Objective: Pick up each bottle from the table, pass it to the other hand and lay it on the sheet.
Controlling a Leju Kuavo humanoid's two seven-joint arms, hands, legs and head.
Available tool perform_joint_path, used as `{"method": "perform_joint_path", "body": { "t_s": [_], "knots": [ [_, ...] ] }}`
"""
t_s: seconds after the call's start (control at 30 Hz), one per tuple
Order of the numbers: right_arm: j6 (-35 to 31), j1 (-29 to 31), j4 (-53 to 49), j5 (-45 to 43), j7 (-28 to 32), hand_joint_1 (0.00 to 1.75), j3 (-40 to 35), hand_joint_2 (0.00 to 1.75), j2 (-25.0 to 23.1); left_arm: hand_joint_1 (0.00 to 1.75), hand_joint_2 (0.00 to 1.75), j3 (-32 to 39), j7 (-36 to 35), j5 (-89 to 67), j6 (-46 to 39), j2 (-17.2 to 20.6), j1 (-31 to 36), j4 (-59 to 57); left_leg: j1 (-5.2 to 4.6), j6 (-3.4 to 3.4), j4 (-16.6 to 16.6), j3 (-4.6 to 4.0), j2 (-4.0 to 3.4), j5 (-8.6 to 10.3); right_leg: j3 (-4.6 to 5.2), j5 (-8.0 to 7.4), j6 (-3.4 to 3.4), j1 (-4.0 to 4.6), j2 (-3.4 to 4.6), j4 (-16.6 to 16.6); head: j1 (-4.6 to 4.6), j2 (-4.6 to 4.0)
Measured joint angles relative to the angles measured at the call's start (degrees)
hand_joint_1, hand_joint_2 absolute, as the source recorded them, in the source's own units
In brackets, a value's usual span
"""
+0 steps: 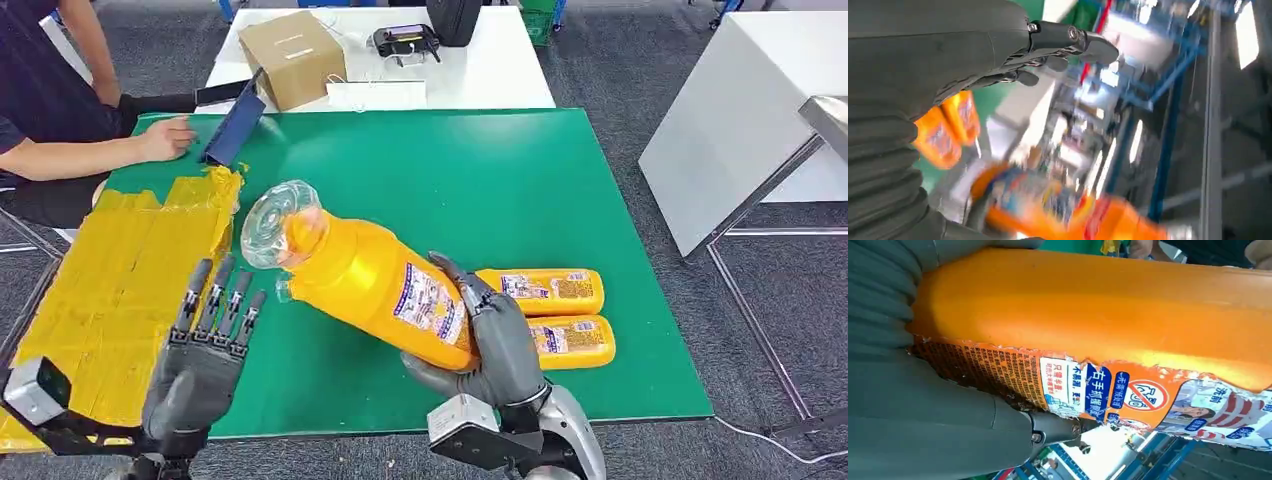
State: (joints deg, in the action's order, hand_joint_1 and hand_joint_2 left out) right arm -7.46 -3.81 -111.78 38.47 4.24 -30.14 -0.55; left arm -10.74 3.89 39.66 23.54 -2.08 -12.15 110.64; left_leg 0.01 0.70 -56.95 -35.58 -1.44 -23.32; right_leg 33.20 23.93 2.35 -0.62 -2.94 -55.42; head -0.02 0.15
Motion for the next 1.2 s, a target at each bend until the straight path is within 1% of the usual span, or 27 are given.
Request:
{"method": "perform_joint_path", "body": {
  "t_s": [0.1, 0.17, 0.23, 0.43, 0.53, 0.6, 0.73, 0.97, 1.2],
  "knots": [
    [3.0, 0.7, 0.4, 0.0, 0.2, 1.75, 0.0, 1.75, -0.9, 0.00, 1.75, -5.0, 0.5, 4.1, 0.7, 2.6, -0.5, 1.2, 0.00, 0.00, 0.0, 0.02, 0.00, 0.01, 0.00, -0.02, 0.00, 0.00, 0.02, 0.0, -0.02, 0.00],
    [4.5, 1.6, 0.6, 0.6, 0.0, 1.75, -0.3, 1.75, -1.8, 0.00, 1.75, -8.1, 2.2, 0.6, 0.6, 3.6, -0.5, 2.1, 0.02, 0.00, 0.0, 0.03, 0.00, 0.04, -0.02, -0.02, 0.00, 0.00, 0.00, 0.0, 0.00, 0.00],
    [5.1, 2.2, 0.9, 0.8, -0.4, 1.75, -0.8, 1.75, -2.2, 0.00, 1.75, -9.8, 3.2, -2.0, 0.5, 4.1, -0.4, 3.0, 0.02, 0.00, 0.0, 0.03, 0.01, 0.04, -0.03, -0.02, 0.00, 0.00, -0.01, 0.0, 0.00, 0.00],
    [5.6, 2.6, 1.4, 0.9, -0.5, 1.75, -1.1, 1.75, -2.8, 0.00, 1.75, -11.9, 3.8, -3.5, 0.5, 5.1, -0.2, 4.2, 0.00, 0.01, 0.0, 0.02, 0.01, 0.03, -0.04, -0.02, 0.01, -0.01, -0.01, 0.0, 0.00, 0.00],
    [7.1, 3.2, 2.0, 0.9, -1.1, 1.75, -1.9, 1.75, -2.8, 0.00, 1.75, -12.0, 5.1, -8.6, 0.1, 5.0, 0.1, 4.5, 0.00, 0.01, 0.0, 0.02, 0.01, 0.03, -0.04, -0.02, 0.01, 0.00, -0.01, 0.0, -0.02, 0.00],
    [8.0, 3.8, 2.7, 1.3, -1.4, 1.75, -3.1, 1.75, -2.8, 0.00, 1.75, -11.9, 6.1, -14.0, -1.1, 4.4, 0.7, 4.7, 0.00, 0.01, 0.0, 0.02, 0.01, 0.03, -0.04, -0.02, 0.01, 0.00, -0.01, 0.0, -0.02, 0.00],
    [9.7, 6.6, 5.1, 1.5, -3.0, 1.75, -6.8, 1.75, -2.8, 0.00, 1.75, -10.7, 7.7, -27.1, -5.5, 1.6, 2.9, 4.8, 0.01, 0.01, 0.0, 0.04, 0.01, 0.05, -0.05, -0.04, 0.02, 0.00, 0.00, 0.0, -0.02, 0.00],
    [11.8, 10.3, 8.0, 0.1, -4.4, 1.75, -13.1, 1.75, -2.8, 0.00, 1.75, -8.3, 9.5, -41.1, -9.9, -2.1, 5.7, 4.8, 0.01, 0.03, 0.0, 0.03, 0.01, 0.07, -0.06, -0.04, 0.03, 0.00, -0.01, 0.0, 0.00, 0.00],
    [12.0, 12.7, 9.5, -0.4, -4.9, 1.75, -15.4, 1.75, -2.7, 0.00, 1.75, -7.1, 9.8, -43.3, -10.7, -3.7, 6.6, 4.8, 0.00, 0.03, 0.0, 0.03, 0.01, 0.06, -0.03, -0.03, 0.03, -0.01, -0.01, 0.0, 0.00, 0.00]
  ]
}}
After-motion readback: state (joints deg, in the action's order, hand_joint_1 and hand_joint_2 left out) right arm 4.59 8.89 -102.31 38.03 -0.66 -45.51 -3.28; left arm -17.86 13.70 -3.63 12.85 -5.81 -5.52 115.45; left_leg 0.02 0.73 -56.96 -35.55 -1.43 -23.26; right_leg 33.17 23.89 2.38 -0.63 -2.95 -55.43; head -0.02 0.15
